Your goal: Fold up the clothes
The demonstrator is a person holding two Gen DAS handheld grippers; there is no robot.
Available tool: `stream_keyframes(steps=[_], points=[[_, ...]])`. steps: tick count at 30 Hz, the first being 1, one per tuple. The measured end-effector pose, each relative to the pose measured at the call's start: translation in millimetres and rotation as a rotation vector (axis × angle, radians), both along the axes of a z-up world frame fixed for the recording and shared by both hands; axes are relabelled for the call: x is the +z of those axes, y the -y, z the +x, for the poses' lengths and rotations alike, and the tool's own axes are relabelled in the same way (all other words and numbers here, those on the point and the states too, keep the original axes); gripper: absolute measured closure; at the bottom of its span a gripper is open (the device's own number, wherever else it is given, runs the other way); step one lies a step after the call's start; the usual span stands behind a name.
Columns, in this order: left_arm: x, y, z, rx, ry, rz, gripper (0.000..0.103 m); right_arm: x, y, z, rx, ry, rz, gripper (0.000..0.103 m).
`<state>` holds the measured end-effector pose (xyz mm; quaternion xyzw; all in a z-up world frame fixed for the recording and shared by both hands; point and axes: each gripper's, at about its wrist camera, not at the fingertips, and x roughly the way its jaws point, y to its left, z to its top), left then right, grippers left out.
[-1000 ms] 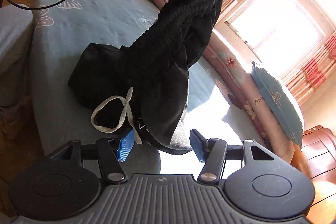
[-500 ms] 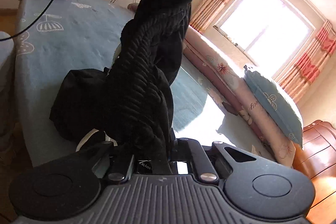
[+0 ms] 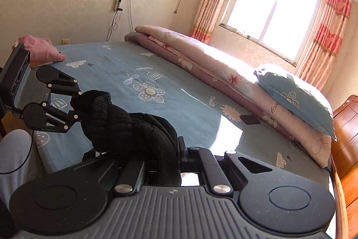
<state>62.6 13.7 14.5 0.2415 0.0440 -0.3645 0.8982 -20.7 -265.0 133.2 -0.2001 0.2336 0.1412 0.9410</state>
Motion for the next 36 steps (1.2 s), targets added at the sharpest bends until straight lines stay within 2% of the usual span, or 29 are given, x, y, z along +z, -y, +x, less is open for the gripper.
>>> stream_keyframes(steps=[2, 4, 7, 10, 13, 16, 19, 22, 24, 26, 27, 29, 32, 36], points=[[-5.2, -8.0, -3.3, -0.014, 0.001, -0.045, 0.06, 10.5, -6.6, 3.0, -0.001, 0.003, -0.021, 0.096], [-9.5, -14.7, -6.1, -0.035, -0.007, -0.087, 0.054, 21.0, -13.3, 6.0, -0.002, 0.006, -0.043, 0.096], [-16.4, -22.5, -9.8, -0.069, -0.022, -0.137, 0.051, 36.7, -23.2, 10.6, -0.004, 0.011, -0.075, 0.096], [-22.1, -23.8, -15.9, -0.107, -0.035, -0.151, 0.05, 45.4, -30.1, 21.1, -0.004, 0.014, -0.105, 0.096], [-28.6, -21.0, -29.8, -0.153, -0.003, -0.125, 0.048, 52.6, -35.2, 23.3, -0.016, 0.018, -0.121, 0.096], [-39.3, -16.9, -44.0, -0.177, 0.057, -0.071, 0.041, 61.6, -37.4, 24.8, -0.024, 0.026, -0.122, 0.096], [-51.5, -5.5, -46.6, -0.146, 0.159, 0.024, 0.04, 67.6, -38.6, 23.9, -0.023, 0.032, -0.117, 0.096], [-58.2, 2.2, -45.9, -0.116, 0.216, 0.045, 0.04, 68.3, -39.3, 21.2, -0.021, 0.033, -0.116, 0.096], [-56.7, 7.2, -42.9, -0.094, 0.27, 0.062, 0.053, 68.7, -39.7, 19.4, -0.02, 0.034, -0.116, 0.096], [-48.3, 10.3, -37.8, -0.051, 0.301, 0.068, 0.082, 69.1, -40.1, 17.6, -0.018, 0.034, -0.116, 0.096], [-42.8, 7.8, -34.7, -0.029, 0.289, 0.046, 0.086, 67.8, -37.7, 17.0, -0.028, 0.035, -0.115, 0.096], [-30.0, -3.1, -26.7, 0.036, 0.257, -0.02, 0.092, 65.3, -30.2, 15.4, -0.044, 0.032, -0.103, 0.096], [-8.3, -22.3, -16.3, 0.118, 0.202, -0.108, 0.093, 58.6, -18.5, 12.4, -0.045, 0.012, -0.071, 0.095], [19.2, -39.7, -4.2, 0.157, 0.091, -0.16, 0.094, 37.1, -9.7, 12.5, -0.025, -0.055, -0.026, 0.095]])
